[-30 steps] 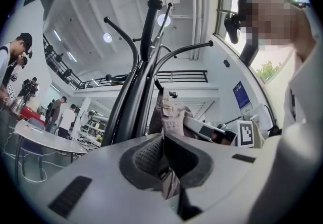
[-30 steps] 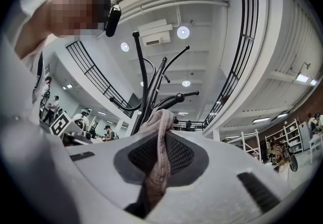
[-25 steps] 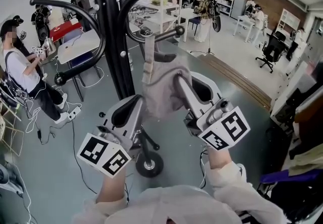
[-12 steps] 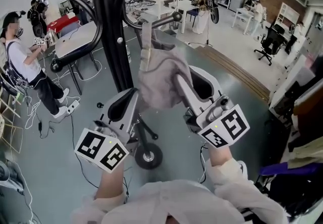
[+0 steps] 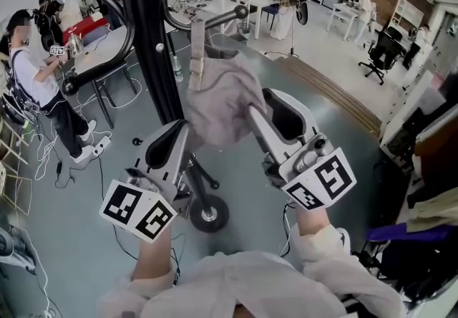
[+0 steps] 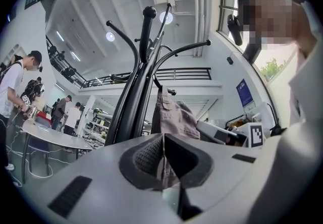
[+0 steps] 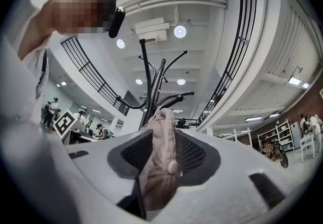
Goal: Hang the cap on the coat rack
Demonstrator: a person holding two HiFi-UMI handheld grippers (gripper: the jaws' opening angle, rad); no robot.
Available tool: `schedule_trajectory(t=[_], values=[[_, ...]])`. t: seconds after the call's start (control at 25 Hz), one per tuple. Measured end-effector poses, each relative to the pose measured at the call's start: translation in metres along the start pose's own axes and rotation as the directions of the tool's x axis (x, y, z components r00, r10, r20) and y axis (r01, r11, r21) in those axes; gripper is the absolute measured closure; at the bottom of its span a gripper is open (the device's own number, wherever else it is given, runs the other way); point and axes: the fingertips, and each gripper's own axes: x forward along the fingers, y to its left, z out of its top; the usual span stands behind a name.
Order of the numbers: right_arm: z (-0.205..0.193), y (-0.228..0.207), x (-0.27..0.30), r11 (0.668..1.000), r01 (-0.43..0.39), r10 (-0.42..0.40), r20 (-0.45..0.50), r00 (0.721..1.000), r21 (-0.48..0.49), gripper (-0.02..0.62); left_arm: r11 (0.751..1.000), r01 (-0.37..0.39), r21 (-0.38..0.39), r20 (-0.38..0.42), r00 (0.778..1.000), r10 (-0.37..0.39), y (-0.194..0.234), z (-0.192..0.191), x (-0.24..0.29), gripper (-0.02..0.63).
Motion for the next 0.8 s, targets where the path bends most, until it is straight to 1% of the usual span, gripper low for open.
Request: schedule_trajectory(t=[0.16, 0.32, 0.48, 0.68, 0.8], values=[[0.0, 0.0, -0.007, 0.999, 0.033, -0.033, -0.01, 0.999, 0.017, 0.494, 1.0, -0.001, -0.002, -0.006, 1.0, 0.001, -0.005, -0.002, -0.008, 0.588], [-0.003, 0.002, -0.017, 0.998, 0.059, -0.058, -0.027, 0.998, 0.026, 0.494, 1.0, 0.012, 0.018, -0.009, 1.0, -0.012, -0.016, -0.003, -0.014, 0.588], [-0.006, 0.005, -0.028, 0.997, 0.077, -0.076, -0.052, 0.996, 0.017, 0.497, 0.999, 0.042, 0.019, -0.021, 0.999, -0.042, -0.029, -0.007, -0.014, 0.588], [-0.012, 0.014, -0.04, 0.997, 0.077, -0.076, -0.102, 0.992, 0.007, 0.539, 0.995, 0.098, 0.009, -0.049, 0.994, -0.097, -0.049, -0.018, -0.011, 0.588], [-0.013, 0.018, -0.048, 0.996, 0.087, -0.086, -0.112, 0.99, 0.008, 0.555, 0.992, 0.127, 0.003, -0.067, 0.99, -0.127, -0.06, -0.025, -0.007, 0.588]])
